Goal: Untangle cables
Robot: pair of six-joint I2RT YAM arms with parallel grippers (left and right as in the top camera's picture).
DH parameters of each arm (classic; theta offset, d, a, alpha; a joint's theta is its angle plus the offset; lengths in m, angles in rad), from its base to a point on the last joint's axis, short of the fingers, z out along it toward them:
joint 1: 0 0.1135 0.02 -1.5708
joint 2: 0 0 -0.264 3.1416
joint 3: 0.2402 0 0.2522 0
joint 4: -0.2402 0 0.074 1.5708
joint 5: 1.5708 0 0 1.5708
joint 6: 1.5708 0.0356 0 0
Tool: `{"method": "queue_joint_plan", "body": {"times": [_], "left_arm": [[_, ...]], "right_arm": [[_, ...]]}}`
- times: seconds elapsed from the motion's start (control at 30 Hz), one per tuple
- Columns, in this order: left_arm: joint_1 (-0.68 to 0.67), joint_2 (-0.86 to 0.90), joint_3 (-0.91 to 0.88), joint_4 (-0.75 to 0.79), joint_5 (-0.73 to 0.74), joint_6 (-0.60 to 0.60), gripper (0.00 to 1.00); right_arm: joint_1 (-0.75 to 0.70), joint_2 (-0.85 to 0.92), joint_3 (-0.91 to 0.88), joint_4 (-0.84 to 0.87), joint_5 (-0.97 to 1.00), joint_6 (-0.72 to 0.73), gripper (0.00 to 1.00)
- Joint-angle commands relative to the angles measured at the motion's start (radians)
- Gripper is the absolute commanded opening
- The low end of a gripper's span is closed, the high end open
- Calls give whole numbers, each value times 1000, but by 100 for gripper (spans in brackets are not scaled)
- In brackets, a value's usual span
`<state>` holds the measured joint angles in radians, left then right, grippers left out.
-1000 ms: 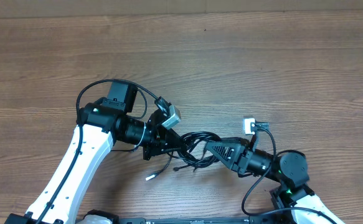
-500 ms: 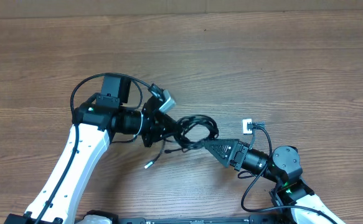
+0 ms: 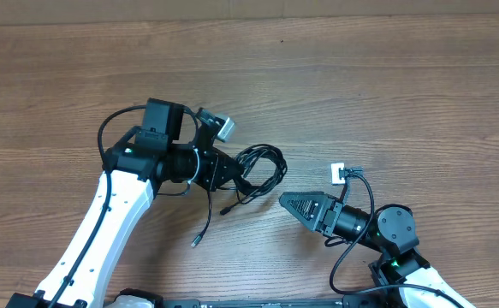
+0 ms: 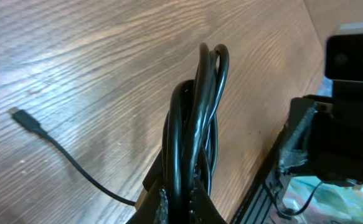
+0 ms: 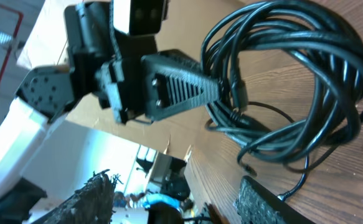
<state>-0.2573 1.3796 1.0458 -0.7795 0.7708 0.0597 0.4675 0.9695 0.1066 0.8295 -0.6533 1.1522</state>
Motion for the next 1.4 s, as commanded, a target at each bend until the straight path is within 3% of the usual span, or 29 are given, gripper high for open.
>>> {"method": "queue_joint_plan", "body": {"times": [0.0,0.23,0.63,0.77,1.13,1.27,1.37], "left_arm": [[-36,-5,1,27,148,-24,4],[-62,-5,1,27,166,-25,4],[-110,-5,1,29,174,-41,4],[-110,-5,1,29,200,-41,4],[-110,-5,1,40,259,-68,4],[-111,-5,1,82,376,-68,5],[-120,-5,1,93,383,-68,4]], "right_arm": [[50,31,13,-7,174,30,56],[76,99,13,71,246,30,46],[76,108,13,132,305,27,45],[76,108,13,132,324,26,32],[76,108,13,134,323,26,30],[76,108,13,130,324,26,27],[76,108,13,131,324,26,26]]}}
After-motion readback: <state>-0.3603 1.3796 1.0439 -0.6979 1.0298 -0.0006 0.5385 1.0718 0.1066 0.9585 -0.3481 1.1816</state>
